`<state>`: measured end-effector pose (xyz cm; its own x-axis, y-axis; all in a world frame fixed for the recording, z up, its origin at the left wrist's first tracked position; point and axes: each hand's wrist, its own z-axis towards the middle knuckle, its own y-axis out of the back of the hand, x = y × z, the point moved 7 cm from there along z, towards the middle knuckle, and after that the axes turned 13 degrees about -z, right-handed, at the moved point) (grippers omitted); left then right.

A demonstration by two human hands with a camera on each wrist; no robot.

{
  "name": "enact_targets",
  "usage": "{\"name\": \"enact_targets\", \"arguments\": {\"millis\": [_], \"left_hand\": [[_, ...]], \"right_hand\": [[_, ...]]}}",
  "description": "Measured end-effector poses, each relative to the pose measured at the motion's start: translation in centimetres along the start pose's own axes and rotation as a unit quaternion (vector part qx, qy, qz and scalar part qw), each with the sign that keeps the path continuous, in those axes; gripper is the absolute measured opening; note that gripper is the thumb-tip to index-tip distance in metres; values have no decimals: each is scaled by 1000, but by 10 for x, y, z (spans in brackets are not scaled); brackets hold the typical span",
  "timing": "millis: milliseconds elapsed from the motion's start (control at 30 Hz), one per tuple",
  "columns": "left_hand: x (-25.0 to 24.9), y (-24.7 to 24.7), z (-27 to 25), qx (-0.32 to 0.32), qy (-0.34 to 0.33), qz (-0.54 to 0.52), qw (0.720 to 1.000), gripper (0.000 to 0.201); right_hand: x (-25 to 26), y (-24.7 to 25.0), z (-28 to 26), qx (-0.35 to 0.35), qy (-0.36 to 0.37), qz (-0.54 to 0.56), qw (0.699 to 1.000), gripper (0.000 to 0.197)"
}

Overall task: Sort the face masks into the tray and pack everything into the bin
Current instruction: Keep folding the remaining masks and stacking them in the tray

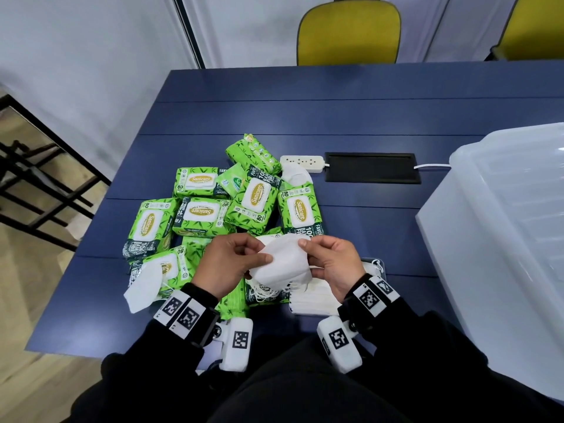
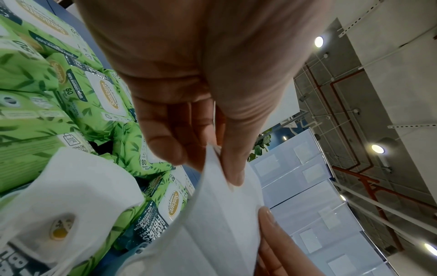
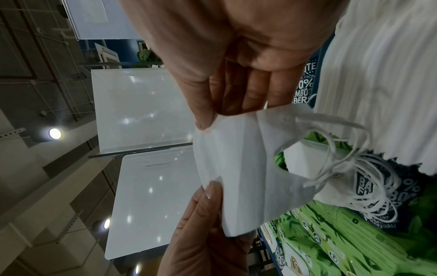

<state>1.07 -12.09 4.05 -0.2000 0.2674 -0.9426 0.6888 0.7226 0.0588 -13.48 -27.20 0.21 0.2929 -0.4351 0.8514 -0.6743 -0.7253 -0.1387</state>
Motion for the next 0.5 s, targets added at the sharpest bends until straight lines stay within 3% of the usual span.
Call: {"name": "enact_targets", "arguments": {"millis": [200,500], "left_hand": [[0,6,-1,-23,-3,-20,1000,6],[2,9,-1,-18,3,0,1000,7]], "right_hand": [[-1,0,1,1,-6,1,1000,10],[-1,-2,1,11,-10,-5,1000,12]]}}
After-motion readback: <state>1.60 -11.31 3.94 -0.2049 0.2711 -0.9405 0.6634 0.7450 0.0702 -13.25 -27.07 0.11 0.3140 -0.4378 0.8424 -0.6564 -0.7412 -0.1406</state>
